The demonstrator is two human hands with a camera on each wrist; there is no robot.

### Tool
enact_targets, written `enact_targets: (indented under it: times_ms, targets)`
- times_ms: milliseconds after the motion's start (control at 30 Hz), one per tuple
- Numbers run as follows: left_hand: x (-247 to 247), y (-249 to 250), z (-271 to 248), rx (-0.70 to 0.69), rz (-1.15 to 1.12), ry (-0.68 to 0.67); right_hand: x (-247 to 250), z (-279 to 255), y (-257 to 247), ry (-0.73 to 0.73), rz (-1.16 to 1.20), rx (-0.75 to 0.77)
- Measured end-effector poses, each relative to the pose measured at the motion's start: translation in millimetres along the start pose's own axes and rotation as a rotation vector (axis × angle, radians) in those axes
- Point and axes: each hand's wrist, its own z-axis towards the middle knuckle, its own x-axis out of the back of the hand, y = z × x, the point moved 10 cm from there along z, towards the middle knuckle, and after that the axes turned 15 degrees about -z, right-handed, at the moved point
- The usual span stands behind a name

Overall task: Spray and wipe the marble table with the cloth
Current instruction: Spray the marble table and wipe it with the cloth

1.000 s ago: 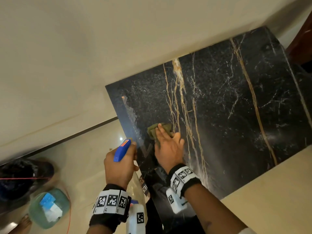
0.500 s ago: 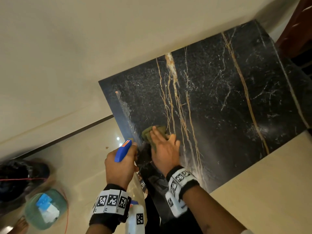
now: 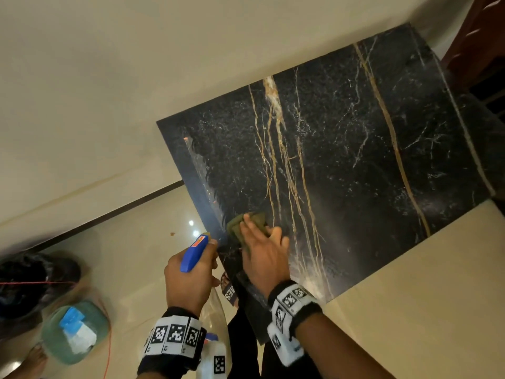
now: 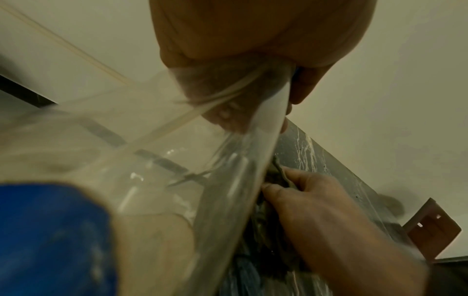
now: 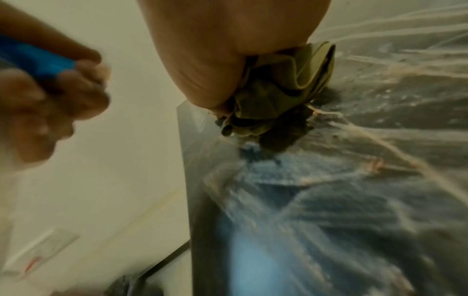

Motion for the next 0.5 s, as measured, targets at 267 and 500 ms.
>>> enact_targets:
  times_ms: [267,500]
  targets:
    - [-15,-12,-14,-0.036,0.015,-0.024,4,11,54,-0.008,-0.003,0.023]
    - [-25,-17,-28,-0.025,-0.003,0.011,-2,-24,16,0.032,-0.009,0.095]
